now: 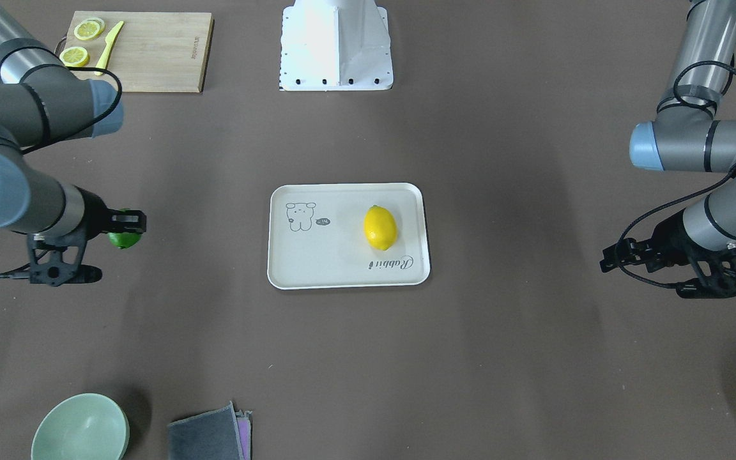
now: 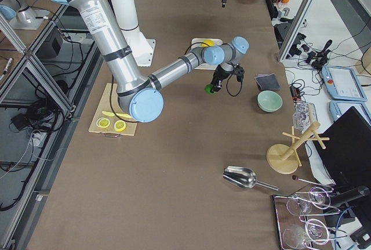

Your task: Place all lemons on tray

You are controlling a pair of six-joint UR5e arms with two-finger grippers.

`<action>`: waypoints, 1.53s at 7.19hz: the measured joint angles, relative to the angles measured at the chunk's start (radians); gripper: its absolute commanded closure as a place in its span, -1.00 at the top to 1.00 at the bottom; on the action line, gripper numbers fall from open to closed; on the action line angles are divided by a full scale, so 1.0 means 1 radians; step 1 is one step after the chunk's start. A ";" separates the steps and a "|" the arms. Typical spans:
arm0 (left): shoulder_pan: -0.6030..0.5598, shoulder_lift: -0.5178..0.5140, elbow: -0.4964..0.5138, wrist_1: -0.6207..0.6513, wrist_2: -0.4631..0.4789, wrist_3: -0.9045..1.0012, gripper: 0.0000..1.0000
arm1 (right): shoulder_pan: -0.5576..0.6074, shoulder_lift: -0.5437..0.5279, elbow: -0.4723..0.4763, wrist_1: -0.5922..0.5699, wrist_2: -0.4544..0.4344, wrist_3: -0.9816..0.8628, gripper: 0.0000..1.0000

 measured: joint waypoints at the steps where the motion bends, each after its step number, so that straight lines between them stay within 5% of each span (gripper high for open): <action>1: 0.001 0.000 0.000 0.000 -0.001 -0.001 0.95 | -0.057 0.045 -0.007 0.060 -0.028 0.092 -1.00; 4: 0.000 0.002 -0.002 -0.001 -0.002 -0.002 0.95 | -0.176 0.172 -0.095 0.234 -0.099 0.329 -1.00; 5: 0.000 0.002 -0.002 -0.001 -0.002 -0.002 0.95 | -0.202 0.220 -0.133 0.246 -0.113 0.377 -0.40; 6: 0.000 0.002 -0.003 -0.001 -0.002 -0.002 0.95 | -0.226 0.251 -0.158 0.250 -0.133 0.403 0.99; 11: 0.000 0.003 -0.003 -0.002 -0.002 -0.002 0.95 | -0.245 0.290 -0.208 0.269 -0.171 0.429 1.00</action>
